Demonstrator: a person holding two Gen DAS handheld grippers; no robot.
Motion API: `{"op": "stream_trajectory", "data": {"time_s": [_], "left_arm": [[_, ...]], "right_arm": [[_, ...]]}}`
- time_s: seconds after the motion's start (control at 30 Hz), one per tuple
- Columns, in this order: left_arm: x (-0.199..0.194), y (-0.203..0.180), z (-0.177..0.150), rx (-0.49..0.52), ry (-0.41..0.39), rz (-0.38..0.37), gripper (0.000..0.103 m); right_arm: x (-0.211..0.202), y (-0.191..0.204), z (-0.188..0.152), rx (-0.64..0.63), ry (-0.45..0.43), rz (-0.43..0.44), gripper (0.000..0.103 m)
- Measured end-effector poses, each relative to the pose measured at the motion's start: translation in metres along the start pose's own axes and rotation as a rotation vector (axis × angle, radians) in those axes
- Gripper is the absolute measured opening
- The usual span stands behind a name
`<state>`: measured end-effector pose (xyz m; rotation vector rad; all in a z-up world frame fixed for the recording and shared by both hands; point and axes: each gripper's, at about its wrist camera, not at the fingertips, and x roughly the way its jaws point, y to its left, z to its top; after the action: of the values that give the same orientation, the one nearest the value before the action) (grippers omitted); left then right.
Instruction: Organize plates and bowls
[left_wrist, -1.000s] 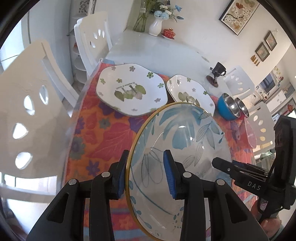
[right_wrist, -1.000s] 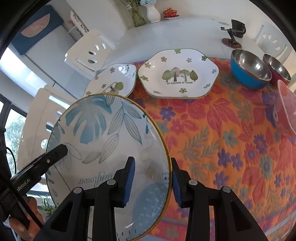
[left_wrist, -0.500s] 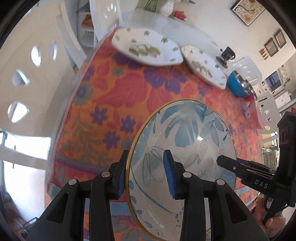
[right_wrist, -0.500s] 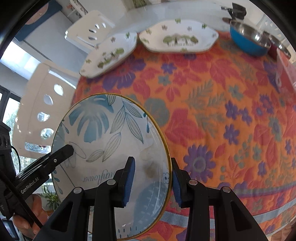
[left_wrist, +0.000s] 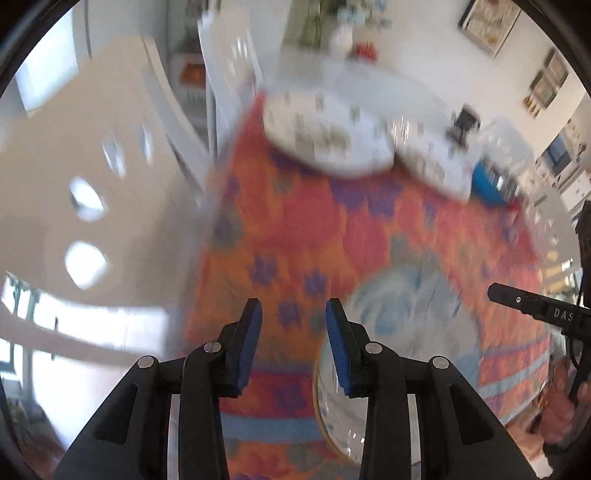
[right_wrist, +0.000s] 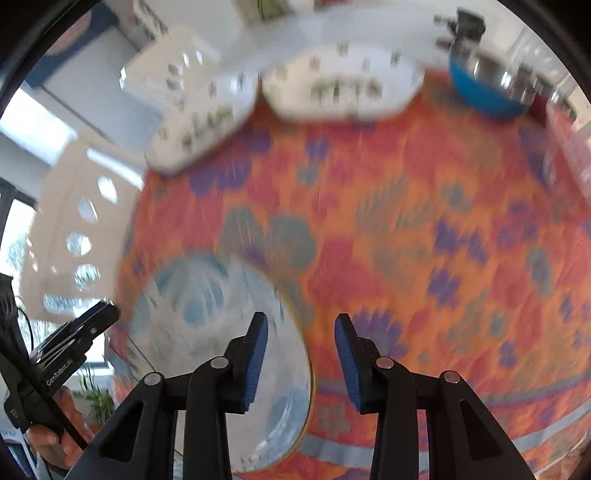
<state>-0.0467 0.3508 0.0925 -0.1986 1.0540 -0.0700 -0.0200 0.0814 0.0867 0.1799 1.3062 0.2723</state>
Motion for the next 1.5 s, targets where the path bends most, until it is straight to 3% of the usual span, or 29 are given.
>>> {"op": "stream_trajectory", "data": {"time_s": [0.1,0.17,0.23,0.3,0.37,0.47,0.53,0.63,0.83,0.93,1.03,1.23,1.37,1.5], "left_arm": [[-0.037,0.005,0.044,0.014,-0.152,-0.007,0.035],[-0.051,0.001,0.072,0.034,-0.231,-0.024,0.037],[-0.059,-0.002,0.099,0.055,-0.301,-0.022,0.041],[-0.052,-0.003,0.125,0.061,-0.315,-0.028,0.042],[-0.030,0.003,0.150,0.043,-0.290,-0.053,0.043],[0.014,0.014,0.177,-0.005,-0.197,-0.109,0.044],[0.054,0.023,0.189,-0.042,-0.124,-0.107,0.044],[0.094,0.029,0.189,-0.074,-0.065,-0.079,0.044],[0.153,0.049,0.196,-0.139,0.019,-0.100,0.044],[0.168,0.049,0.205,-0.111,0.037,-0.114,0.044],[0.188,0.052,0.209,-0.127,0.063,-0.174,0.044],[0.191,0.051,0.208,-0.120,0.043,-0.245,0.044],[0.189,0.052,0.208,-0.108,0.045,-0.238,0.044],[0.183,0.055,0.203,-0.074,0.049,-0.199,0.044]], "right_arm": [[-0.036,0.015,0.033,-0.035,-0.121,0.036,0.039],[-0.058,0.031,0.055,-0.060,-0.217,0.053,0.052],[-0.074,0.046,0.073,-0.055,-0.315,0.073,0.073],[-0.077,0.059,0.092,-0.034,-0.369,0.098,0.074],[-0.060,0.071,0.111,-0.017,-0.346,0.105,0.074],[-0.027,0.074,0.130,0.023,-0.264,0.146,0.074],[-0.005,0.075,0.138,0.037,-0.220,0.148,0.074],[0.035,0.072,0.147,0.055,-0.142,0.144,0.069],[0.103,0.064,0.168,0.041,0.000,0.110,0.058],[0.120,0.065,0.174,0.035,0.019,0.105,0.056],[0.135,0.066,0.178,0.019,0.038,0.170,0.056],[0.137,0.084,0.184,-0.099,-0.002,0.097,0.056],[0.140,0.099,0.181,-0.200,-0.011,0.011,0.056],[0.140,0.106,0.174,-0.235,-0.004,0.017,0.056]]}}
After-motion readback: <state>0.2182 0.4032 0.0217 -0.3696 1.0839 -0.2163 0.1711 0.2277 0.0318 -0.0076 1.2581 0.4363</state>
